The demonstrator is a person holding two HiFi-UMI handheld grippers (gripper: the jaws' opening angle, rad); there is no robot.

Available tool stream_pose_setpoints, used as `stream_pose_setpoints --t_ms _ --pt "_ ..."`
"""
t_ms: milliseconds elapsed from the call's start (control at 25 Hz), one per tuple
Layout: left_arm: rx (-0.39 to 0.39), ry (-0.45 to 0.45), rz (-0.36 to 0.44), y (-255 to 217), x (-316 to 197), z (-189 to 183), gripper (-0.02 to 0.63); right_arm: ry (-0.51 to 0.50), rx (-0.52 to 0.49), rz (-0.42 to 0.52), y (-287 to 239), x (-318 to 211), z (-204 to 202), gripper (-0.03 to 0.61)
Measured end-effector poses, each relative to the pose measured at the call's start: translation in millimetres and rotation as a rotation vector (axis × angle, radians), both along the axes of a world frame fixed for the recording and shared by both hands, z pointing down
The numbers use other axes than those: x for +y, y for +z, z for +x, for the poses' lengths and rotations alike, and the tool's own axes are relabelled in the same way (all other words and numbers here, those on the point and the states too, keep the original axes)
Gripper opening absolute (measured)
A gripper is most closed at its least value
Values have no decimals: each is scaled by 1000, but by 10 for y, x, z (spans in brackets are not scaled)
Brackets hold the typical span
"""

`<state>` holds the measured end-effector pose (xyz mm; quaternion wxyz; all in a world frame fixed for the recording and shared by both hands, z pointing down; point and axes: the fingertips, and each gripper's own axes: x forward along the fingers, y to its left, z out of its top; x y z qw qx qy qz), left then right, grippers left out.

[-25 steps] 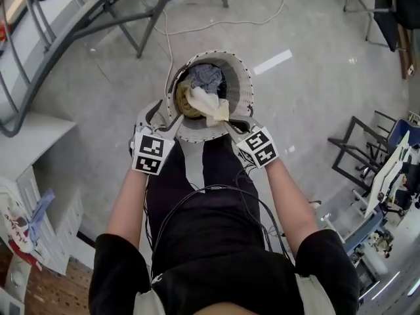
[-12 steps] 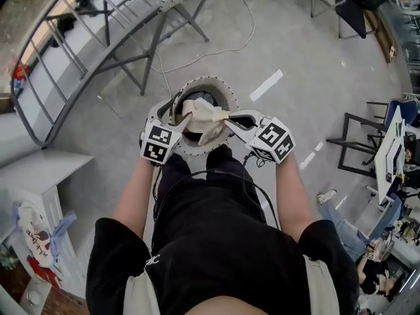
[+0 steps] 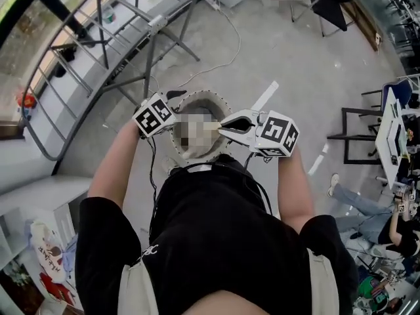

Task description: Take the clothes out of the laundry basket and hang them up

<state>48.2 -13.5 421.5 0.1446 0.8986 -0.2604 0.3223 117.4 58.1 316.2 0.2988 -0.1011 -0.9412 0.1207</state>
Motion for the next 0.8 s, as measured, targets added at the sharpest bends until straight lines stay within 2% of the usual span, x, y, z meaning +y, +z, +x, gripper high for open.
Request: stream_pose_setpoints --t_ms 120,280,520,640,720,800 --pt "-34 98 -78 220 134 150 296 -5 -19 -7 -101 76 46 23" --pt "-33 184 -196 651 373 374 304 -30 -62 -46 -280 238 106 23" --pt "70 355 -405 897 855 739 351 -32 -73 -74 -349 265 196 23" --pt "123 438 -485 920 1117 977 346 -34 -83 -101 -366 322 241 23" --pt "154 479 -508 895 1235 1134 259 -24 -86 -113 -355 322 268 23" --pt "171 470 -499 869 1230 1203 120 -8 -84 -120 -326 289 296 23"
